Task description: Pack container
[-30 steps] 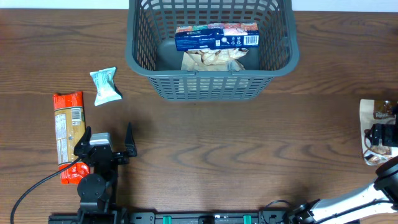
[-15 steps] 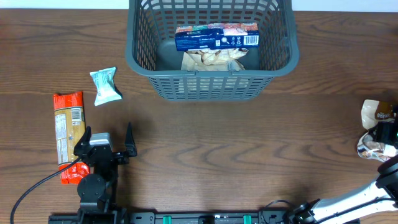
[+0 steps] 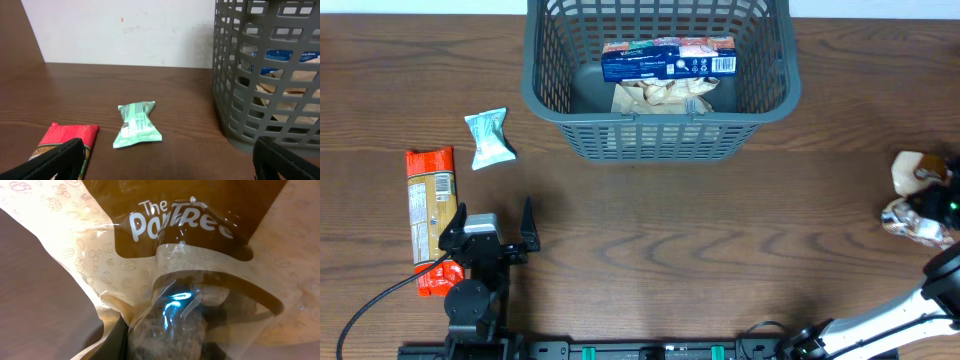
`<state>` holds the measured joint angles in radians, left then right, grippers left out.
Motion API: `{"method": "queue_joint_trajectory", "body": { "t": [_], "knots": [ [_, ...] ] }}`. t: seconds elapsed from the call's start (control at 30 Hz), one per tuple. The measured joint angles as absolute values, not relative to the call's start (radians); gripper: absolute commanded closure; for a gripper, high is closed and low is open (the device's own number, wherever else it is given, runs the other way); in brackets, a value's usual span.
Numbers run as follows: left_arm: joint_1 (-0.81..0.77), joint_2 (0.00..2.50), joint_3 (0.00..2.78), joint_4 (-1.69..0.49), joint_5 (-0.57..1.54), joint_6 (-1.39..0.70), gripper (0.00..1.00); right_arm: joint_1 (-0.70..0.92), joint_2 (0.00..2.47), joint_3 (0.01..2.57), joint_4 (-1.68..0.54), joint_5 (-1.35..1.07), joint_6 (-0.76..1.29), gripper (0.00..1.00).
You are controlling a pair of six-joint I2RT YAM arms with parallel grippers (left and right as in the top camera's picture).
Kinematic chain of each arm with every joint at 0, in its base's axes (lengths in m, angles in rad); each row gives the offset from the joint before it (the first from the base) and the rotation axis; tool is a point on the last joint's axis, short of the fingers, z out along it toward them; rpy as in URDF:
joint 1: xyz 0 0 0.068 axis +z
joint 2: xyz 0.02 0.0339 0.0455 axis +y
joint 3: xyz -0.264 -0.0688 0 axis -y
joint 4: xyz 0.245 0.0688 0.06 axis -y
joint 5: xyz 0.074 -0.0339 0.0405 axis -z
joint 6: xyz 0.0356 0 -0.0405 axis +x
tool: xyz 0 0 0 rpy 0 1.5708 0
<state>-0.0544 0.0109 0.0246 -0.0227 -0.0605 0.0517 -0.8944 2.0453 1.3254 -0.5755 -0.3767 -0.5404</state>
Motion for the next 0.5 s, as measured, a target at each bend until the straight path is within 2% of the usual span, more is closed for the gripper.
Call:
{"method": "queue_joint_trajectory", "body": {
  "t": [0.2,0.5],
  "knots": [
    [-0.054,0.011,0.025,-0.025,-0.060,0.052,0.01,-0.731,1.978,1.347,-0.556,-0.412,-0.490,0.99],
    [-0.054,0.011,0.025,-0.029,-0.060,0.052,0.01,-0.457,1.723,1.554,-0.476,-0.432,-0.464,0.99]
  ]
}}
